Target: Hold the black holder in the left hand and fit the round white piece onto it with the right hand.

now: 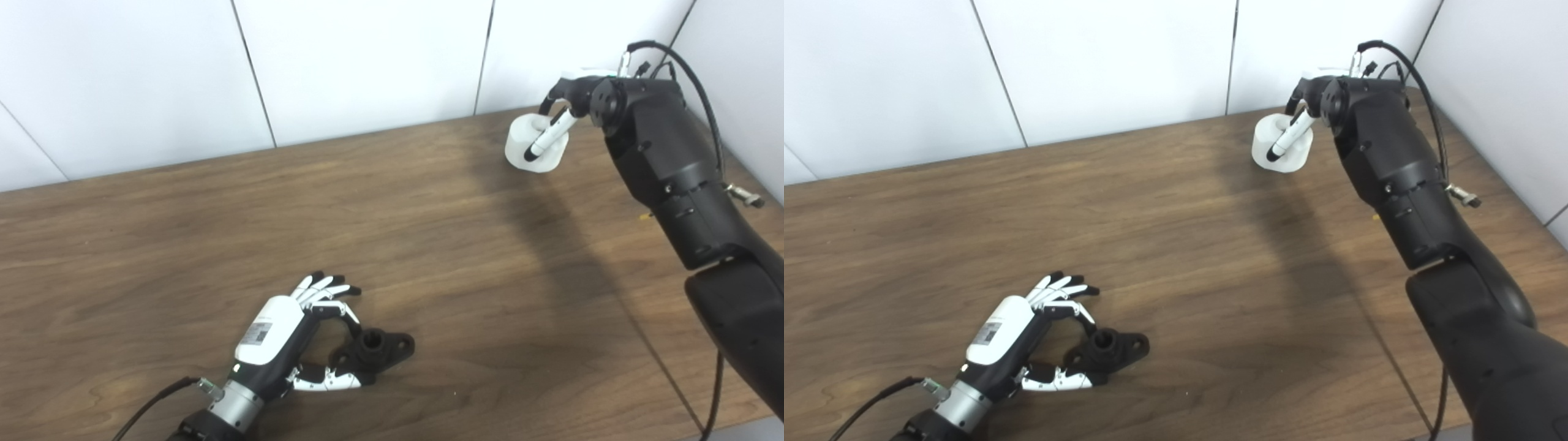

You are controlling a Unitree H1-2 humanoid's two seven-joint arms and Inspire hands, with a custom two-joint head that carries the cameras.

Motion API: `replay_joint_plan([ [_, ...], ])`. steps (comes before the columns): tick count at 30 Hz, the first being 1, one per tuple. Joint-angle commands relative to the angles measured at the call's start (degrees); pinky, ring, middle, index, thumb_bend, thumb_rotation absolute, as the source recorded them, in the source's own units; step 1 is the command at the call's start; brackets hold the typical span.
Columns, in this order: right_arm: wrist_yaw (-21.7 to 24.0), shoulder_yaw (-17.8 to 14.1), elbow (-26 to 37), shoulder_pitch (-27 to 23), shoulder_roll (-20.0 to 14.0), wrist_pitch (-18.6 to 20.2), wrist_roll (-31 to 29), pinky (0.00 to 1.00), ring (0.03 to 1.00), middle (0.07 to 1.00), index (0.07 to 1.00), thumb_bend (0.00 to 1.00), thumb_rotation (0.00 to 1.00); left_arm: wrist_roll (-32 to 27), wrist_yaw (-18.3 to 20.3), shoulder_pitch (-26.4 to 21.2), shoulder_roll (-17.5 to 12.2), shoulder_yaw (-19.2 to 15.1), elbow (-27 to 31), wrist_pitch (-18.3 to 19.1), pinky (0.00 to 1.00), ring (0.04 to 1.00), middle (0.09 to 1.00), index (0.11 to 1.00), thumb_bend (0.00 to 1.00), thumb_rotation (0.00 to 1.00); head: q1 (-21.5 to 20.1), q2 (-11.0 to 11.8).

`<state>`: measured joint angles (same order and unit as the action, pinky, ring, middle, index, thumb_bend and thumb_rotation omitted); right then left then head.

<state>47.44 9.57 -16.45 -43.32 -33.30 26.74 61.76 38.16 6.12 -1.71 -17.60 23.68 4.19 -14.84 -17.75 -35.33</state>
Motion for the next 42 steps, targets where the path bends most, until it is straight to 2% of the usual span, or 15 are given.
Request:
replay_joint_plan([
  [1, -1.39, -0.15, 1.11, -2.75, -1.28, 0.15, 0.07, 1.00, 1.000, 0.981, 0.810, 0.88, 0.41, 3.04, 1.63, 1.33, -1.08, 0.92, -3.46, 1.85, 0.98, 0.914, 0.835, 0.488, 0.52, 0.06, -0.01, -0.01],
  [7, -1.66, 1.02, 0.99, -2.75, -1.71, 0.13, -0.01, 0.96, 0.999, 0.962, 0.807, 0.88, 0.41, 2.99, 1.88, 1.43, -1.07, 0.98, -3.19, 2.02, 0.98, 0.917, 0.837, 0.488, 0.52, 0.06, -0.03, -0.16],
  [12, -1.63, 1.39, 0.73, -2.85, -1.53, 0.16, 0.45, 0.97, 1.000, 0.967, 0.808, 0.88, 0.40, 3.01, 1.91, 1.44, -1.13, 1.01, -3.19, 2.02, 0.98, 0.918, 0.839, 0.488, 0.52, 0.06, -0.07, -0.05],
  [15, -1.96, 1.08, 0.56, -2.67, -1.23, 0.16, 0.79, 0.93, 0.988, 0.953, 0.807, 0.88, 0.40, 3.02, 1.69, 1.45, -1.14, 1.00, -3.42, 1.81, 0.99, 0.916, 0.836, 0.488, 0.52, 0.06, -0.07, -0.05],
  [26, -1.28, 1.70, 1.47, -2.15, -1.58, 0.14, 1.12, 0.94, 0.981, 0.937, 0.803, 0.86, 0.41, 2.80, 1.80, 1.53, -1.28, 1.00, -3.63, 1.74, 0.99, 0.920, 0.838, 0.488, 0.52, 0.06, -0.41, 0.62],
  [42, -1.68, 0.54, 1.85, -1.66, -1.47, 0.15, -0.01, 0.89, 0.961, 0.884, 0.743, 0.84, 0.37, 2.90, 1.25, 1.43, -1.48, 1.00, -3.80, 1.06, 0.98, 0.916, 0.838, 0.488, 0.52, 0.06, -0.31, 0.54],
])
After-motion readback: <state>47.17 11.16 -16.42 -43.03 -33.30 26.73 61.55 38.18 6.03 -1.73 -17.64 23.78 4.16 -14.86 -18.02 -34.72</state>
